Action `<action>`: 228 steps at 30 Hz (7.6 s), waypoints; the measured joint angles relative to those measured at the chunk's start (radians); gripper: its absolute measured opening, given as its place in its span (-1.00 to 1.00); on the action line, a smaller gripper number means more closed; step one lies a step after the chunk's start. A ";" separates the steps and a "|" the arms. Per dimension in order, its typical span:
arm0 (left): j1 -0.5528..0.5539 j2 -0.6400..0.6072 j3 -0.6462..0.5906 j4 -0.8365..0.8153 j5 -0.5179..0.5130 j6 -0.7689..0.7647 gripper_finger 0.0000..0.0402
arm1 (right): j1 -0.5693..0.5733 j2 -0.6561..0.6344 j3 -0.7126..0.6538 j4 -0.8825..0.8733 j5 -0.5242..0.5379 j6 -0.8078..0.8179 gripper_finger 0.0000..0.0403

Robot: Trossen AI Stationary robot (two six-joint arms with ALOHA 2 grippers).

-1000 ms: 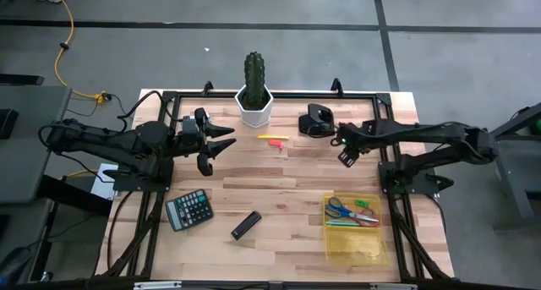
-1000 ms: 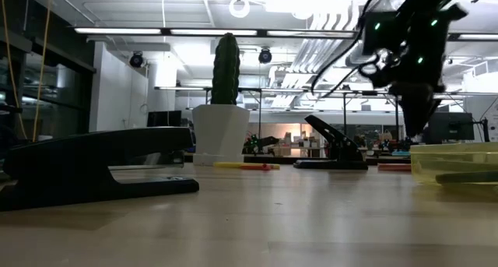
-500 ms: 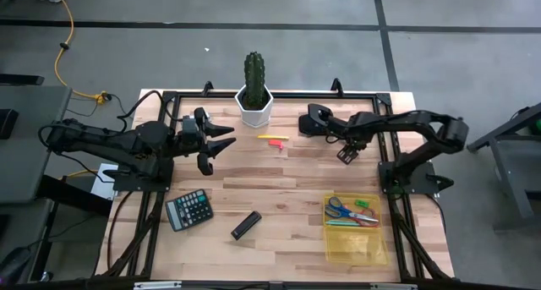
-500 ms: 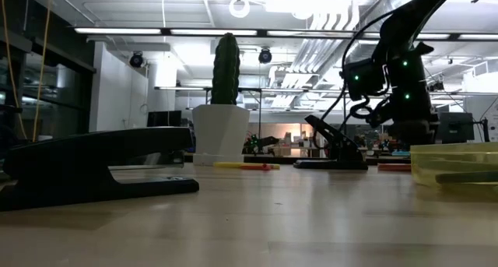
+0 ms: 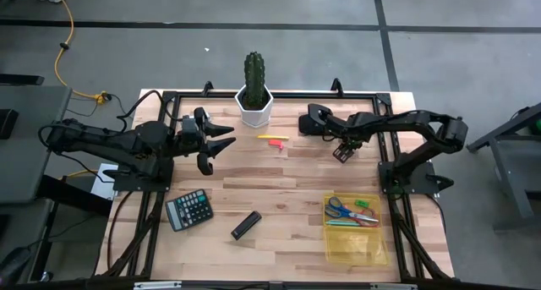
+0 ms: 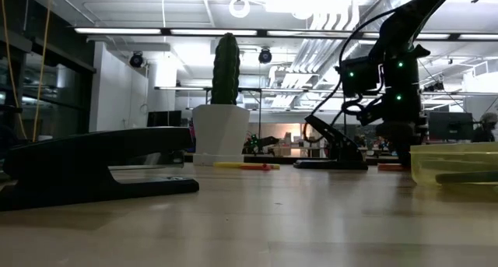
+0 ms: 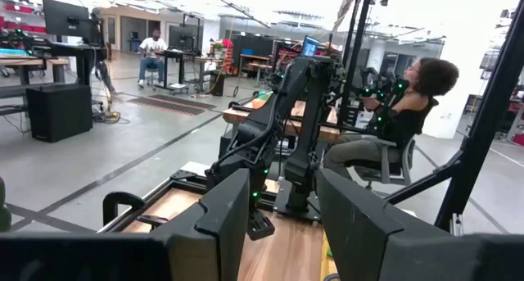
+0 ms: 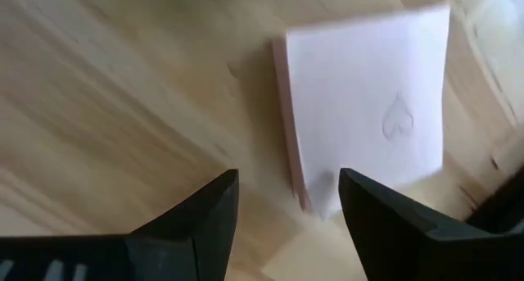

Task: Pack school essentials
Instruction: Put the sticky note on the yellow supply box, then put the yellow pen on the yellow supply box

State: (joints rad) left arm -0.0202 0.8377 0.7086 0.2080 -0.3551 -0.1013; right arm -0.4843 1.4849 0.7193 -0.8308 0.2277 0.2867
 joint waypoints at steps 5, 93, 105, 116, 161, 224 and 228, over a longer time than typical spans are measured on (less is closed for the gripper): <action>0.000 0.000 0.000 0.000 0.000 0.000 -0.32 | 0.000 0.004 0.000 0.006 0.012 0.000 0.01; 0.000 0.000 0.000 0.028 0.034 0.000 -0.32 | 0.461 -0.438 0.169 0.881 -0.311 -0.242 -1.00; 0.000 0.000 0.000 0.026 0.034 0.000 -0.32 | 0.461 -0.438 0.169 0.881 -0.311 -0.241 -1.00; 0.000 0.000 0.000 0.025 0.034 0.000 -0.32 | 0.510 -0.439 0.169 0.614 -0.404 -0.082 -1.00; 0.000 0.000 0.000 0.021 0.030 0.000 -0.32 | 1.123 -0.051 0.169 -0.095 -0.159 0.386 -1.00; 0.000 0.000 0.000 -0.048 0.030 -0.027 -0.32 | 0.583 -0.509 -0.008 1.121 -0.001 -0.216 0.16; 0.000 0.000 0.000 -0.048 0.030 -0.027 -0.32 | 0.583 -0.509 -0.008 1.119 -0.001 -0.217 0.16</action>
State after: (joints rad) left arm -0.0200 0.8379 0.7084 0.1604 -0.3252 -0.1280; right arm 0.0982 0.9756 0.7113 0.2886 0.2264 0.0701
